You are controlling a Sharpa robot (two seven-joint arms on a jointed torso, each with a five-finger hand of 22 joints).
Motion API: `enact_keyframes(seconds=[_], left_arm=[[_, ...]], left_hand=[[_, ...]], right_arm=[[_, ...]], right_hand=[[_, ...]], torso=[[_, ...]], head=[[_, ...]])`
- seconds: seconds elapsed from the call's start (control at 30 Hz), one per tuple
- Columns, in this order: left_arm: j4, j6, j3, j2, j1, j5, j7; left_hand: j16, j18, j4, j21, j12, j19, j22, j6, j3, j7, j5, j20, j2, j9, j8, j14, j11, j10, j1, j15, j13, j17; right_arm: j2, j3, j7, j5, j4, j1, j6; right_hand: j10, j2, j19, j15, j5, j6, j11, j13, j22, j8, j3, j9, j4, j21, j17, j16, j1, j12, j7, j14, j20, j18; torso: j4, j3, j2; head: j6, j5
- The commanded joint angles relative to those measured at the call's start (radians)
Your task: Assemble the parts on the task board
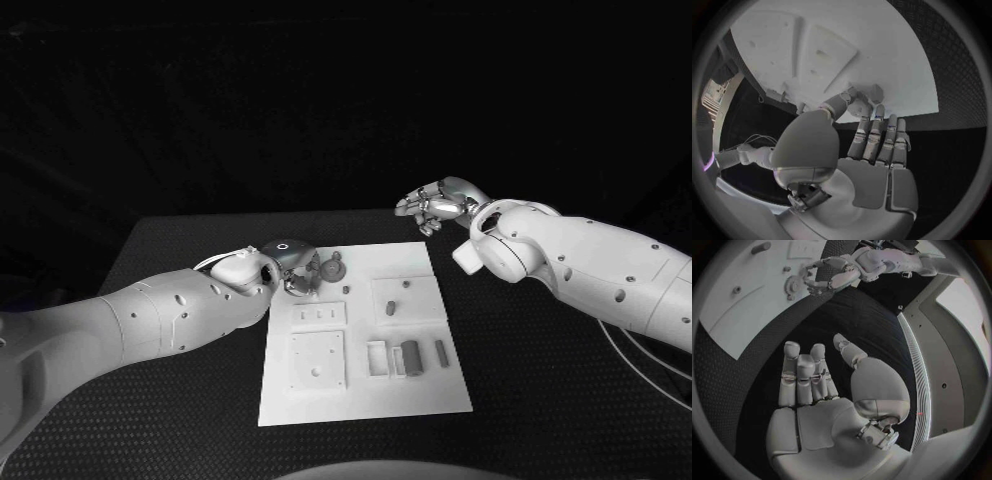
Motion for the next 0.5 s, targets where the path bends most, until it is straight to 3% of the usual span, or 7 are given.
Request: enact_keyframes(seconds=[0.03, 0.5], left_arm=[[0.006, -0.028, 0.006, -0.002, 0.001, 0.013, 0.022], [0.037, -0.036, 0.032, -0.022, 0.004, 0.013, 0.016]], left_hand=[[-0.002, -0.016, 0.000, 0.002, 0.004, 0.007, -0.002, 0.007, 0.006, 0.000, 0.005, 0.002, -0.004, -0.001, -0.001, 0.006, -0.001, 0.005, -0.007, 0.000, -0.002, -0.001], [-0.003, -0.016, 0.000, 0.002, 0.005, 0.009, -0.002, 0.009, 0.009, 0.001, 0.005, 0.004, -0.012, -0.003, -0.001, 0.006, 0.001, 0.005, -0.009, 0.002, -0.003, -0.002]], right_arm=[[0.000, 0.001, 0.006, 0.000, 0.002, 0.000, 0.013], [-0.001, 0.001, 0.004, 0.000, 0.001, 0.000, 0.016]], right_hand=[[0.001, -0.001, 0.004, -0.003, -0.004, -0.001, -0.003, -0.002, 0.012, -0.005, -0.004, -0.001, 0.000, -0.005, -0.001, 0.001, -0.013, 0.007, 0.006, -0.002, -0.001, 0.012], [0.001, -0.001, 0.004, -0.003, -0.004, -0.001, -0.003, -0.002, 0.012, -0.005, -0.004, -0.001, 0.000, -0.005, -0.001, 0.001, -0.014, 0.007, 0.006, -0.002, -0.001, 0.012]], torso=[[-0.0001, 0.0007, 0.000], [0.0000, 0.0004, 0.000]], head=[[0.002, 0.001], [0.007, 0.002]])
